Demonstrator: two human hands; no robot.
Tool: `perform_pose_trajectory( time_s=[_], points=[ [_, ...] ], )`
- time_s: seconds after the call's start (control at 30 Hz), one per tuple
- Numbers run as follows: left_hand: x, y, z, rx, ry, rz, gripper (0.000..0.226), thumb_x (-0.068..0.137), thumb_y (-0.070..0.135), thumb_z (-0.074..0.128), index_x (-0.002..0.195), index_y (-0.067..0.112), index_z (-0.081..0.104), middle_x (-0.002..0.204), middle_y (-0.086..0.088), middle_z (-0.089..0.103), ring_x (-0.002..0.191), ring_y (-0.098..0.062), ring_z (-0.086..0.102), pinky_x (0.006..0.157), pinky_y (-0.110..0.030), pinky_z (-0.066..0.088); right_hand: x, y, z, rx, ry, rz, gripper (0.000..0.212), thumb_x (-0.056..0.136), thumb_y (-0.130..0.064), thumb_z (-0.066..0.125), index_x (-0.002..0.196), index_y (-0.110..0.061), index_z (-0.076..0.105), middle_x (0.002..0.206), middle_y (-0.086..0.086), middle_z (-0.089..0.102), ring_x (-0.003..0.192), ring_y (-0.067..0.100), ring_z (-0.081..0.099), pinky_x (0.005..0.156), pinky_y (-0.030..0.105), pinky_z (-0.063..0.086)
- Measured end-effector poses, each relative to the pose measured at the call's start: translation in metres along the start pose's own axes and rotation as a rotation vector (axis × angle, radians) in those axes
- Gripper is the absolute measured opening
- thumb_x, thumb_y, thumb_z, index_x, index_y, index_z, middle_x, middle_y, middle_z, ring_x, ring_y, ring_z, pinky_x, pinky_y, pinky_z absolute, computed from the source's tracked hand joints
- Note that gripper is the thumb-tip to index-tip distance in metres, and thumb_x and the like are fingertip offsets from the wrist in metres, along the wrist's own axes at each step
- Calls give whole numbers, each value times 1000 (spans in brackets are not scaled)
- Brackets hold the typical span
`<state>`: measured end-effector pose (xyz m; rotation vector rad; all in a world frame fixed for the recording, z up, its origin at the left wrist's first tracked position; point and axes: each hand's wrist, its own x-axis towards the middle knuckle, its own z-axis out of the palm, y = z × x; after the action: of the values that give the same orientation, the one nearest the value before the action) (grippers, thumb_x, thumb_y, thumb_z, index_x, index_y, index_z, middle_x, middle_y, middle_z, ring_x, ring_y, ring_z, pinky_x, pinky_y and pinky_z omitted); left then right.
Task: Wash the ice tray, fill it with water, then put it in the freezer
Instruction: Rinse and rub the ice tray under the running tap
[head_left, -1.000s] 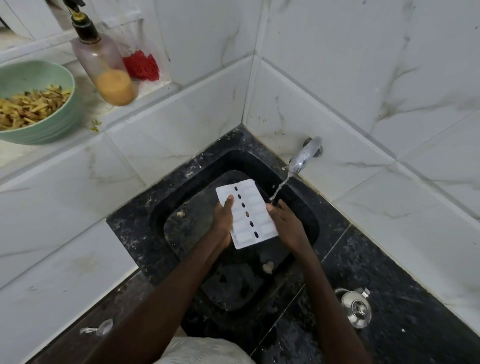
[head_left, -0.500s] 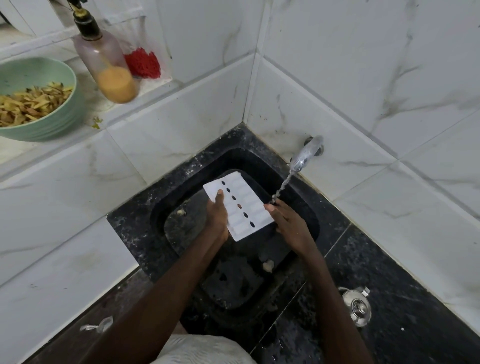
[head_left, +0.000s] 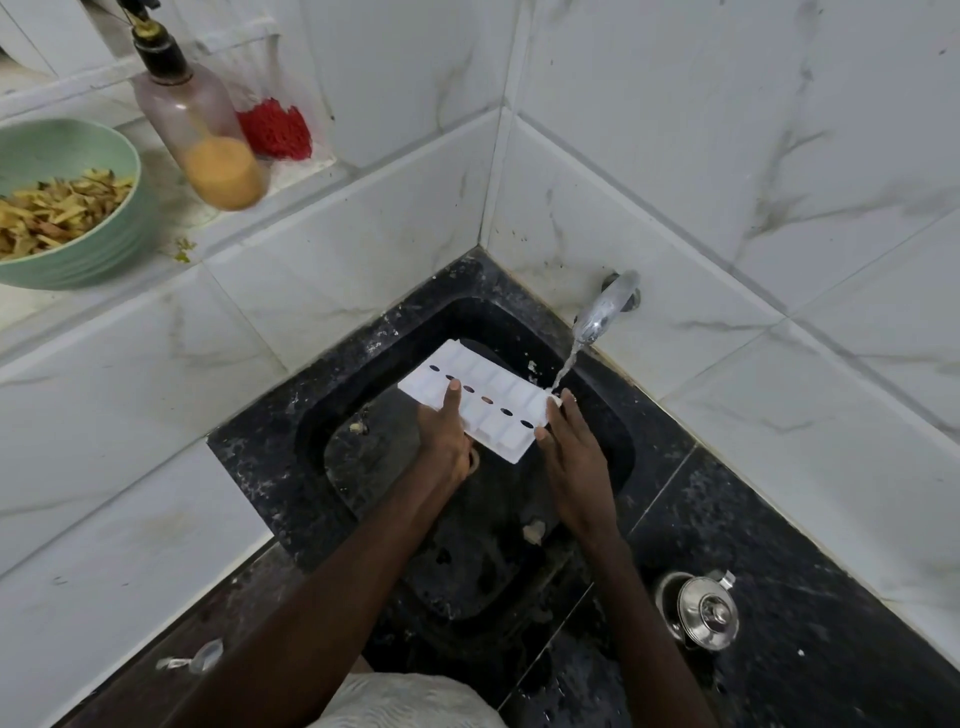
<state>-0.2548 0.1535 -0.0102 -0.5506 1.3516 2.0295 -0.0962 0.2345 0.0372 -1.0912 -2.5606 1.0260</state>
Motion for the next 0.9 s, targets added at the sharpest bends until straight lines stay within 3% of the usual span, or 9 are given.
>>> perform_pose_trajectory(
  time_s=[0.17, 0.3, 0.47, 0.6, 0.73, 0.9],
  points=[
    [-6, -6, 5, 0, -13, -25, 47, 97, 16, 69, 140, 4, 53, 132, -16, 67, 117, -36, 68, 98, -60, 55, 5, 6, 10, -168, -43, -49, 64, 109, -53, 27, 165, -23, 16, 171, -10, 7, 159, 12, 2, 130, 40, 11],
    [-11, -6, 4, 55, -88, 20, 49, 97, 19, 70, 141, 7, 53, 133, -14, 68, 117, -33, 69, 98, -55, 57, 15, 5, 7, -289, -78, -16, 73, 105, -66, 16, 165, -25, 5, 170, -13, -5, 157, 13, -18, 128, 41, -8],
    [2, 5, -3, 83, -46, 64, 52, 94, 21, 73, 141, 12, 53, 133, -11, 68, 117, -32, 69, 99, -59, 55, 13, 9, 4, -412, -198, -165, 73, 105, -66, 9, 165, -25, 8, 171, -11, -4, 157, 9, -17, 128, 44, -12],
    [-7, -4, -2, 127, -148, 32, 46, 98, 19, 69, 140, 5, 54, 129, -15, 69, 116, -36, 69, 97, -57, 56, 23, 5, -2, -414, -157, -41, 76, 104, -67, 6, 165, -22, 9, 172, -5, 5, 158, 15, -14, 123, 46, -21],
    [-13, -11, 1, 197, -189, 41, 40, 97, 22, 69, 132, 5, 60, 118, -16, 74, 109, -35, 72, 96, -58, 57, 28, -1, 6, -446, -171, -99, 84, 101, -70, 1, 165, -16, 1, 172, -1, -5, 158, 16, -14, 126, 45, -14],
    [-6, 0, -3, 108, -181, 21, 40, 101, 15, 64, 139, 7, 56, 128, -14, 70, 114, -34, 70, 97, -56, 57, 23, 14, 4, -562, -268, -259, 65, 109, -56, 5, 164, -23, -7, 170, -7, -11, 159, 14, -12, 127, 43, -14]
  ],
)
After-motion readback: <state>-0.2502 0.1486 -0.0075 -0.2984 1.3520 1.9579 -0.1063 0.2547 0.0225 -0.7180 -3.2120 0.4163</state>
